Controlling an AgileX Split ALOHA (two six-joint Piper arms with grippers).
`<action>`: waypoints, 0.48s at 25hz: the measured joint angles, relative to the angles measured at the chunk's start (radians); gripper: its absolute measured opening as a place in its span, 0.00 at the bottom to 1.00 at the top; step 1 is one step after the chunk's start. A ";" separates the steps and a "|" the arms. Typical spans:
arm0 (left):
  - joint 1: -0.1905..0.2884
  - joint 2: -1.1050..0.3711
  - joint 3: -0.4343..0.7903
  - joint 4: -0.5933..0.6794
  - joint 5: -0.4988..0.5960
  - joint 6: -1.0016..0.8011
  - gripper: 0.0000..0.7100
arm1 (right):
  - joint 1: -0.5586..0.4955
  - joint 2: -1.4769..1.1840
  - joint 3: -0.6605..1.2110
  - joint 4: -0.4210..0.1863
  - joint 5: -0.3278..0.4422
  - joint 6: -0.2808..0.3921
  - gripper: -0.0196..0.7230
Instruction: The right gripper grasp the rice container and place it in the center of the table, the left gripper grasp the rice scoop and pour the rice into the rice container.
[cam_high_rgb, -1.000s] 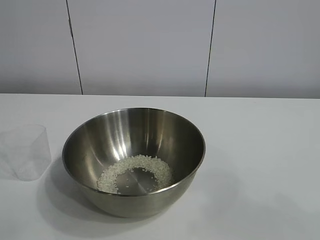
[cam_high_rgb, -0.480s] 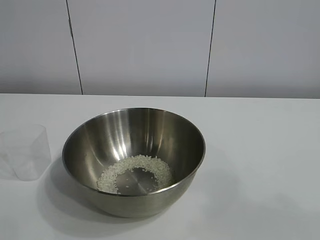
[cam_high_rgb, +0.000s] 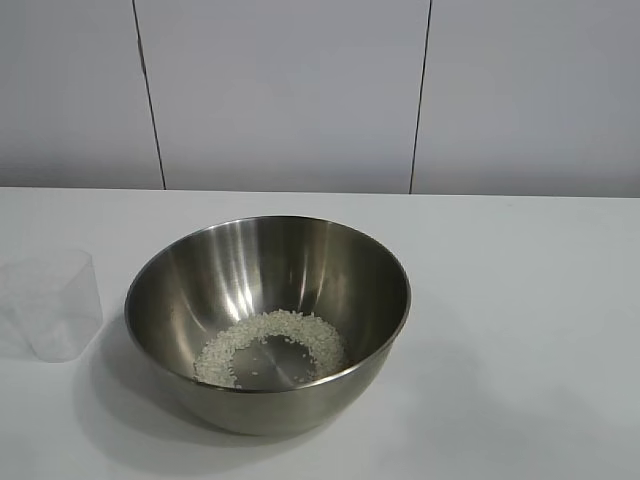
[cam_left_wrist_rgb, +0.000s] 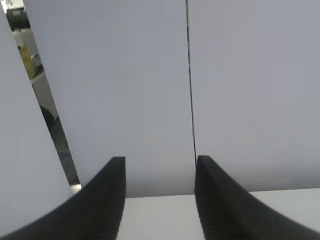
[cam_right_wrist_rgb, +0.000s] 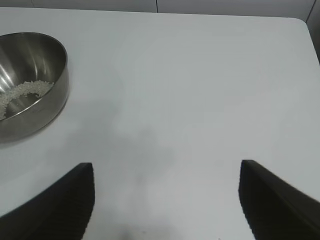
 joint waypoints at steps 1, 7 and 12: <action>0.000 -0.051 0.006 0.017 0.028 -0.019 0.46 | 0.000 0.000 0.000 0.000 0.000 0.000 0.76; -0.044 -0.292 0.125 0.243 0.215 -0.242 0.46 | 0.000 0.000 0.000 0.000 0.000 0.000 0.76; -0.054 -0.326 0.237 0.340 0.334 -0.339 0.46 | 0.000 0.000 0.000 0.000 0.000 0.000 0.76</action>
